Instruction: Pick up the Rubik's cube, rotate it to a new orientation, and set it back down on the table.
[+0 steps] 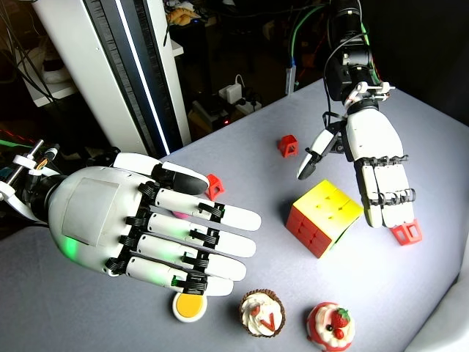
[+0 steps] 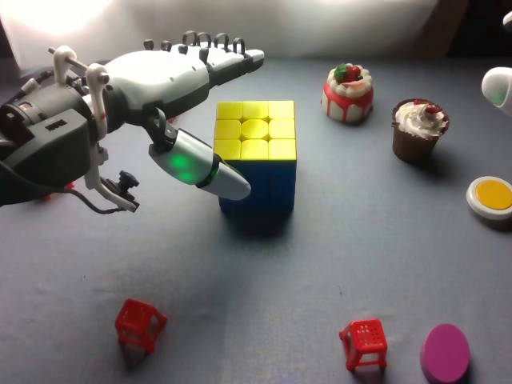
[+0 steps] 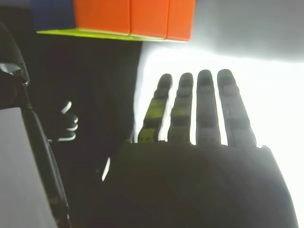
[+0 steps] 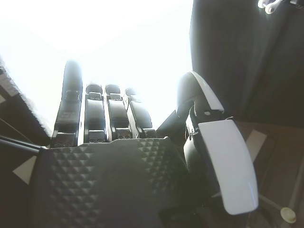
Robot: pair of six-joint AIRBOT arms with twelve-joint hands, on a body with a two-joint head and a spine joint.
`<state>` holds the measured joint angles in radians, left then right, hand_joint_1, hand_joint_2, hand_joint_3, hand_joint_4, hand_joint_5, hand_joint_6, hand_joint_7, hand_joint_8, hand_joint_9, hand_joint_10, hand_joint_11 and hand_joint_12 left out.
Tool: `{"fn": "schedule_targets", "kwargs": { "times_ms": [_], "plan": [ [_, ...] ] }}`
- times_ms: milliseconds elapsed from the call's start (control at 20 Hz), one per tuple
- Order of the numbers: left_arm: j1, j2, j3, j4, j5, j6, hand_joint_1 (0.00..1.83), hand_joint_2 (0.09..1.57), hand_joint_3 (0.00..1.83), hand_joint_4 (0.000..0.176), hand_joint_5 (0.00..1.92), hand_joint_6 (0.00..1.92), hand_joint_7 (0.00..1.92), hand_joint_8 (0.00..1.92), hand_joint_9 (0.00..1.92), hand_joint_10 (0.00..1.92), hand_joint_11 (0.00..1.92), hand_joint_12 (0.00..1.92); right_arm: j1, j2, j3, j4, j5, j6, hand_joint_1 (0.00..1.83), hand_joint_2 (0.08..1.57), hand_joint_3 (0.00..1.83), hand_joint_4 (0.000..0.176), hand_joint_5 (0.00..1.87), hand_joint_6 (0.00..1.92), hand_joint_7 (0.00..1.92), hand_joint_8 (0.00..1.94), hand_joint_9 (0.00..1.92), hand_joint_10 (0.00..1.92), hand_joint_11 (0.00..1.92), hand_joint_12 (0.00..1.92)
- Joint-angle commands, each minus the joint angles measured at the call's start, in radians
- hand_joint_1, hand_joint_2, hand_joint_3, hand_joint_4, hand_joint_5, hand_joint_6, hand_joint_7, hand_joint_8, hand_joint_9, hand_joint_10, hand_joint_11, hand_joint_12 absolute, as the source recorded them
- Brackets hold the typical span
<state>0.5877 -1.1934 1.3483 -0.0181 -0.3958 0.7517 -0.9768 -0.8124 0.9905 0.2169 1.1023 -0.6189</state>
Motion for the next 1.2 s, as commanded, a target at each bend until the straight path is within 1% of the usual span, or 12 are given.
{"fn": "schedule_targets", "kwargs": {
  "times_ms": [0,250,400,500,600,750,800,850,950,1050,1100,1150],
  "plan": [
    [-0.015,-0.006,0.006,-0.008,-0.099,-0.001,0.73,0.74,0.00,0.020,0.00,0.00,0.00,0.00,0.00,0.00,0.00,0.00,0.009,0.004,0.006,0.009,0.128,0.006,0.31,1.38,0.00,0.000,0.00,0.00,0.00,0.00,0.00,0.00,0.00,0.81],
    [-0.025,-0.037,0.040,-0.020,-0.058,-0.001,0.77,0.77,0.00,0.029,0.00,0.00,0.00,0.00,0.00,0.00,0.00,0.00,0.005,0.001,0.007,0.009,0.128,0.006,0.30,1.40,0.00,0.000,0.00,0.00,0.00,0.00,0.00,0.00,0.00,0.60],
    [-0.034,-0.061,0.065,-0.070,-0.029,0.025,0.75,0.83,0.02,0.041,0.00,0.00,0.00,0.00,0.00,0.00,0.00,0.00,0.005,-0.001,0.007,0.009,0.127,0.006,0.28,1.39,0.00,0.000,0.00,0.00,0.00,0.00,0.00,0.00,0.00,1.01],
    [-0.039,-0.081,0.087,-0.089,-0.006,0.034,0.69,0.80,0.00,0.053,0.00,0.00,0.00,0.00,0.00,0.00,0.00,0.00,0.002,-0.003,0.008,0.010,0.127,0.006,0.32,1.40,0.00,0.000,0.00,0.00,0.00,0.00,0.00,0.00,0.00,1.08],
    [-0.039,-0.088,0.096,-0.097,0.007,0.034,0.66,0.81,0.01,0.017,0.00,0.00,0.00,0.00,0.00,0.00,0.00,0.00,0.002,-0.006,0.011,0.010,0.125,0.006,0.30,1.41,0.00,0.000,0.00,0.00,0.00,0.00,0.00,0.00,0.00,1.11],
    [-0.042,-0.104,0.113,-0.102,0.035,0.039,0.68,0.81,0.01,0.028,0.00,0.00,0.00,0.00,0.00,0.00,0.00,0.00,0.002,-0.009,0.013,0.009,0.123,0.006,0.33,1.41,0.00,0.000,0.00,0.00,0.00,0.00,0.00,0.00,0.00,1.12],
    [-0.042,-0.108,0.116,-0.102,0.041,0.039,0.68,0.81,0.01,0.051,0.00,0.00,0.00,0.00,0.00,0.00,0.00,0.00,0.002,-0.009,0.013,0.009,0.123,0.006,0.32,1.41,0.00,0.000,0.00,0.00,0.00,0.00,0.00,0.00,0.00,1.05],
    [-0.040,-0.109,0.116,-0.102,0.042,0.039,0.68,0.81,0.01,0.050,0.00,0.00,0.00,0.00,0.00,0.00,0.00,0.00,0.002,-0.009,0.013,0.009,0.123,0.006,0.33,1.41,0.00,0.000,0.00,0.00,0.00,0.00,0.00,0.00,0.00,0.94],
    [-0.039,-0.111,0.118,-0.102,0.045,0.041,0.71,0.84,0.02,0.024,0.00,0.00,0.00,0.00,0.00,0.00,0.00,0.00,0.002,-0.009,0.013,0.009,0.123,0.006,0.27,1.41,0.00,0.000,0.00,0.00,0.00,0.00,0.01,0.01,0.00,1.21],
    [-0.039,-0.114,0.121,-0.103,0.048,0.041,0.72,0.87,0.03,0.018,0.00,0.00,0.00,0.00,0.00,0.00,0.01,0.01,0.000,-0.011,0.013,0.009,0.123,0.006,0.21,1.40,0.00,0.000,0.00,0.00,0.00,0.00,0.03,0.02,0.00,1.36],
    [-0.039,-0.116,0.123,-0.103,0.051,0.041,0.74,0.92,0.03,0.002,0.00,0.00,0.00,0.00,0.00,0.00,0.00,0.16,0.000,-0.011,0.014,0.009,0.123,0.006,0.25,1.40,0.00,0.000,0.00,0.00,0.00,0.00,0.00,0.00,0.00,1.36],
    [-0.039,-0.118,0.124,-0.103,0.052,0.042,0.76,0.95,0.01,0.000,0.11,0.02,0.07,0.01,0.06,0.02,0.00,0.78,0.000,-0.011,0.014,0.009,0.123,0.006,0.27,1.40,0.00,0.000,0.00,0.00,0.00,0.00,0.00,0.00,0.00,1.29]
  ]
}}
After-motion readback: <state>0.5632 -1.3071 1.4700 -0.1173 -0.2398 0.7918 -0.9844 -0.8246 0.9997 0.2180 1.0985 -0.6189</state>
